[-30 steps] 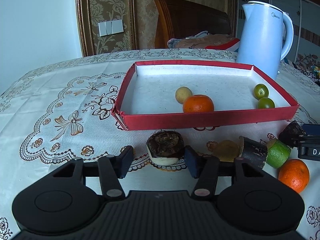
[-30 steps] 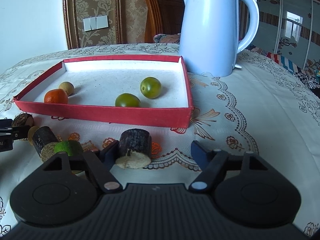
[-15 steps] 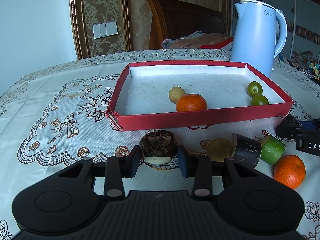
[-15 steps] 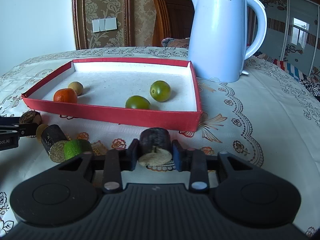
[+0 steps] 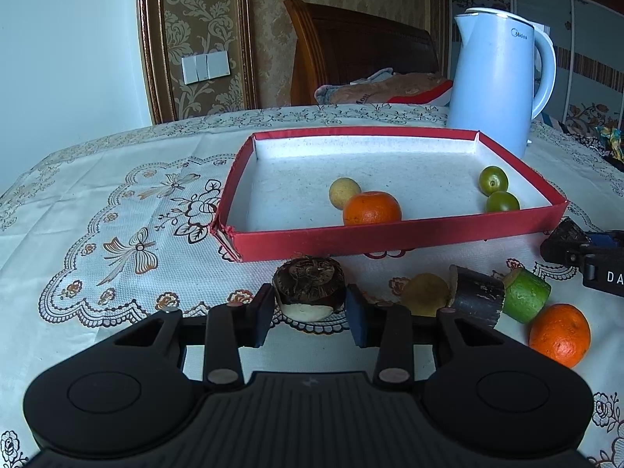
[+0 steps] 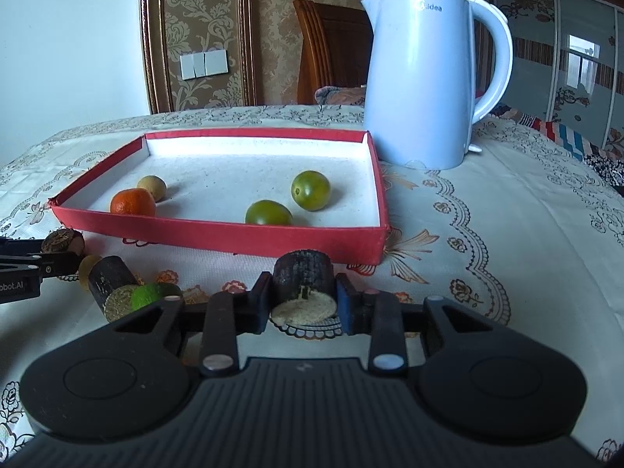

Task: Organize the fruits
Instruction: 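Carry the dark round fruit with the left tool into the tray while the right tool carries the cylinder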

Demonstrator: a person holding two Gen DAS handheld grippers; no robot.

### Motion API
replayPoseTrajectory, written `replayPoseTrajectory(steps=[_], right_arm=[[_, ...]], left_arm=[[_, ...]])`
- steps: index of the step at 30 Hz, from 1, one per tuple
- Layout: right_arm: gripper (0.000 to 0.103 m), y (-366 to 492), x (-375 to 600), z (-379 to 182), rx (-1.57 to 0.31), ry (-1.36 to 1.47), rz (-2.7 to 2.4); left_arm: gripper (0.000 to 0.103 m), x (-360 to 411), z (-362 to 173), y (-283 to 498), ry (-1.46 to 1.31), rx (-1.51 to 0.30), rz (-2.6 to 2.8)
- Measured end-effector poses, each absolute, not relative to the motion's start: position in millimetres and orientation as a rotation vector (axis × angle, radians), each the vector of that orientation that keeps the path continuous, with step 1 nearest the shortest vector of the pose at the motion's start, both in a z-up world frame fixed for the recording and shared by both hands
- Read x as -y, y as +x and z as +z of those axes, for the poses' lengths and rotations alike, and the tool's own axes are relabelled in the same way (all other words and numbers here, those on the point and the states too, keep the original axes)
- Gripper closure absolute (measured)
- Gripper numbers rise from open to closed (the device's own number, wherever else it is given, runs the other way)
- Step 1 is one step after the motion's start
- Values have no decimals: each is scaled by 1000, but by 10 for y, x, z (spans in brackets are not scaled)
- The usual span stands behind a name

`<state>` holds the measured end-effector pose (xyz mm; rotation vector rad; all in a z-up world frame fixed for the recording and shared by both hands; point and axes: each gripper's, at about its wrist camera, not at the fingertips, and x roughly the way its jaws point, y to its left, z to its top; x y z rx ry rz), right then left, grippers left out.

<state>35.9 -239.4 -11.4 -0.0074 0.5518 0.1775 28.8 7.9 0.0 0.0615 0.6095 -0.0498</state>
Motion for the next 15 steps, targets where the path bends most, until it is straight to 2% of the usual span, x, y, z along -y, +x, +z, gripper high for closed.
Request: replayPoseTrajectory(steps=[15], right_arm=[[71, 203, 2382, -26, -468, -10, 200]], left_arm=[[64, -182, 88, 218, -3, -547, -47]])
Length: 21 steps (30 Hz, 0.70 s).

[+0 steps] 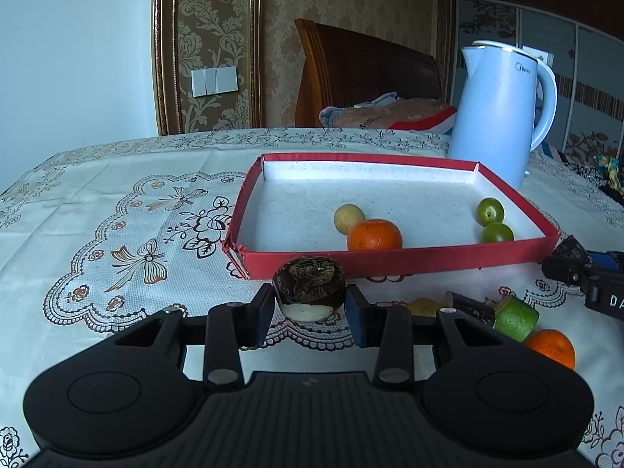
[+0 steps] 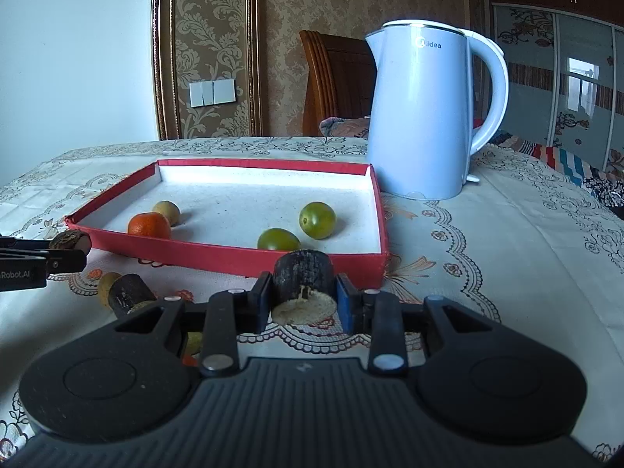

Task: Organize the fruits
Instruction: 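Carry the dark round fruit with the left tool into the tray while the right tool carries the cylinder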

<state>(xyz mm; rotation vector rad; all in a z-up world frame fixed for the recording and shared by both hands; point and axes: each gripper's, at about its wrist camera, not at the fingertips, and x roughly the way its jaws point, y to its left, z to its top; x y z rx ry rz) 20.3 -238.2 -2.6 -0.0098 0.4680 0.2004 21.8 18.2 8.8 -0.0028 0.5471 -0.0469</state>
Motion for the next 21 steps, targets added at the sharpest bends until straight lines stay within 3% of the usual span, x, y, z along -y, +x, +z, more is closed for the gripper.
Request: replayPoseTrajectory(steps=[21], right_arm=[[71, 631, 2322, 212, -439, -68, 192]], left_arm=[[65, -91, 265, 573, 9, -486, -11]])
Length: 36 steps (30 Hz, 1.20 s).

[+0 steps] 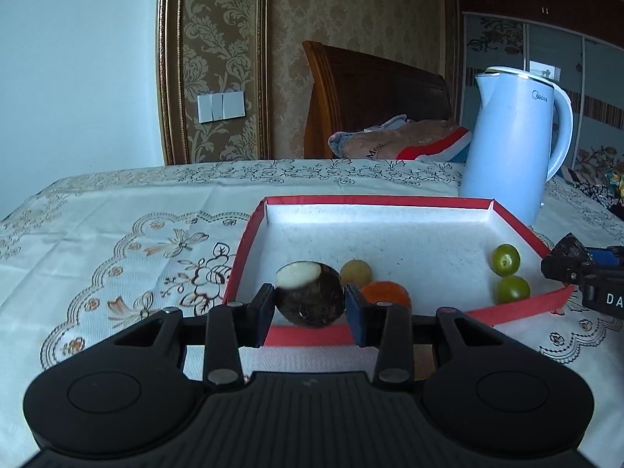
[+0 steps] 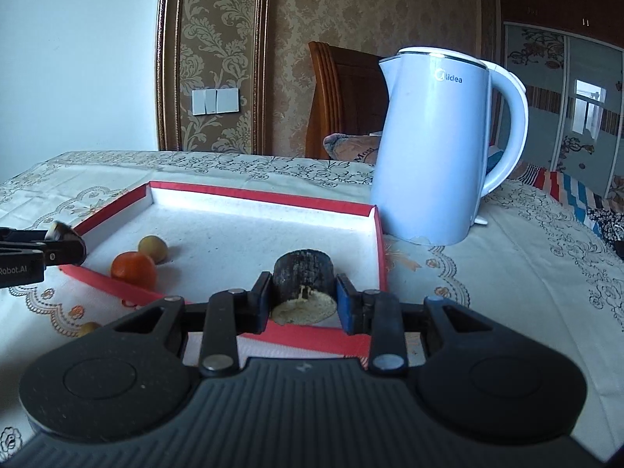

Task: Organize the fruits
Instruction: 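Carry the dark round fruit with the left tool into the tray while the right tool carries the cylinder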

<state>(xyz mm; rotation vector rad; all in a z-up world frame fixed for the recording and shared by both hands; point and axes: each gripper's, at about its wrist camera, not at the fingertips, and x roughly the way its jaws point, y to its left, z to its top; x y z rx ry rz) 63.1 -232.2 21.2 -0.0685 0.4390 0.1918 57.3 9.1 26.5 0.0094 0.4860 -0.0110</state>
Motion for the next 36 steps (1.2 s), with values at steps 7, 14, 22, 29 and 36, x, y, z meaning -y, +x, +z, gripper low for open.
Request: replayPoseTrajectory(steps=[7, 14, 22, 29, 36], right_arm=[[71, 764, 2278, 227, -439, -84, 178], [71, 1048, 2226, 262, -442, -92, 146], [71, 1465, 2138, 220, -483, -104, 128], [71, 1753, 2097, 135, -544, -95, 128], [71, 1914, 2082, -5, -633, -90, 122]], left_arm=[[65, -60, 224, 812, 6, -528, -10], [65, -77, 238, 981, 6, -520, 16], [65, -49, 239, 1319, 1, -529, 32], [65, -66, 176, 1545, -24, -565, 48], [65, -149, 112, 1609, -92, -608, 32]])
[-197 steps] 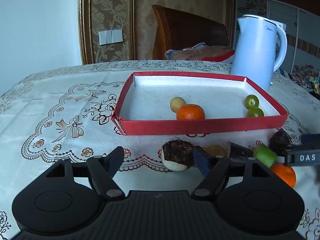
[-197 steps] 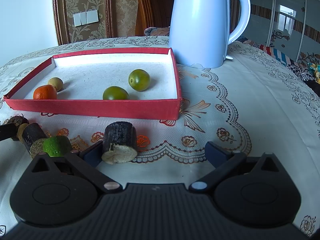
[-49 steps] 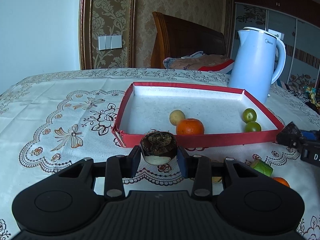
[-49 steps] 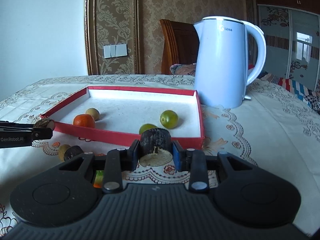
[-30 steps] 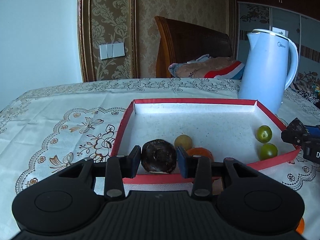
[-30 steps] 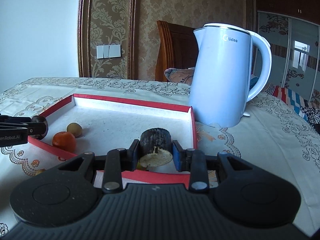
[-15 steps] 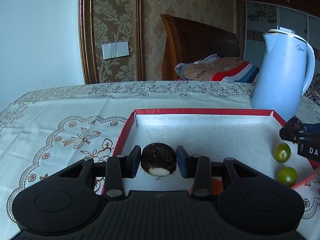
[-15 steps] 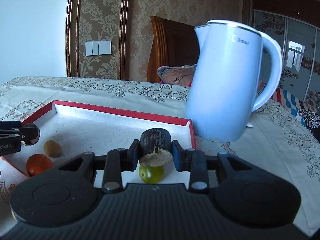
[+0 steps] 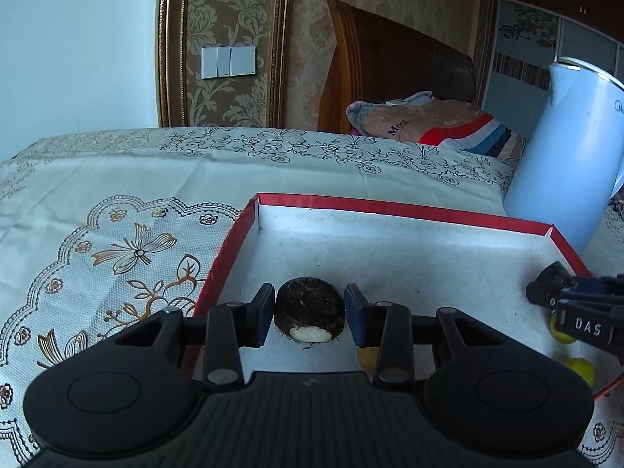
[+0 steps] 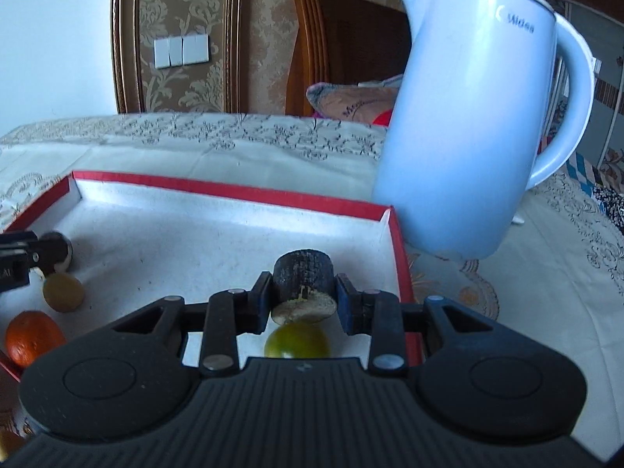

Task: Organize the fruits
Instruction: 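Carry the dark round fruit with the left tool into the tray while the right tool carries the cylinder, then open the left tool releasing the dark round fruit while the right tool releases the cylinder, then withdraw both open tools from the tray back toward the remaining items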

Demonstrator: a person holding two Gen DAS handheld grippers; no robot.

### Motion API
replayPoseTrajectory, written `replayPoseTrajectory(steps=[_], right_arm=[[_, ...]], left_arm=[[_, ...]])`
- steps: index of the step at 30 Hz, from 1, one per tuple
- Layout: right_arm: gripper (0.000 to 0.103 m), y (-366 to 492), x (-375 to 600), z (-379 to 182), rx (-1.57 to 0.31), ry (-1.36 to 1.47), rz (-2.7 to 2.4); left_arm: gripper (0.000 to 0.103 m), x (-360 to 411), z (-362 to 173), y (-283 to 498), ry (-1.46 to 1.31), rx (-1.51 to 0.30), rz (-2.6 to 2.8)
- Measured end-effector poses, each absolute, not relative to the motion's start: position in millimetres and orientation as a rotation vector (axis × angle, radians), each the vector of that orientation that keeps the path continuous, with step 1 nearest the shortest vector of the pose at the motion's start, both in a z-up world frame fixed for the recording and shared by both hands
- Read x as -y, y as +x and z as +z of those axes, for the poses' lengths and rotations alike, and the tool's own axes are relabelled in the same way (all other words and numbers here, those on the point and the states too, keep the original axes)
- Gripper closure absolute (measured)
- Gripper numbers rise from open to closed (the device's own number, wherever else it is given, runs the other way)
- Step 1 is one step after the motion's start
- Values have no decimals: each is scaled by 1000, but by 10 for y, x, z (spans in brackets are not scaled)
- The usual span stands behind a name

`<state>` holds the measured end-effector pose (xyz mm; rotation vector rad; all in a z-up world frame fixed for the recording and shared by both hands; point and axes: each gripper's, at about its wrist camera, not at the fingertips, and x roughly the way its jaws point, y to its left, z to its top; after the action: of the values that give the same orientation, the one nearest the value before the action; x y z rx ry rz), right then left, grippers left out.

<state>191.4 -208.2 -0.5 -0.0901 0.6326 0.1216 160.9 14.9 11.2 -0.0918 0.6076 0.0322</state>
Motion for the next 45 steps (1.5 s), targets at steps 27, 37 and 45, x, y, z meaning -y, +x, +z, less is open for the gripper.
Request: replayPoseTrajectory(steps=[27, 37, 45], right_arm=[[23, 1838, 2095, -52, -624, -84, 120], [5, 1702, 2122, -8, -581, -82, 130], [0, 1672, 2095, -28, -584, -98, 137]], left_arm=[[55, -94, 11, 1548, 0, -593, 55], [48, -113, 14, 1425, 18, -570, 52], [45, -69, 20, 1365, 52, -550, 46]])
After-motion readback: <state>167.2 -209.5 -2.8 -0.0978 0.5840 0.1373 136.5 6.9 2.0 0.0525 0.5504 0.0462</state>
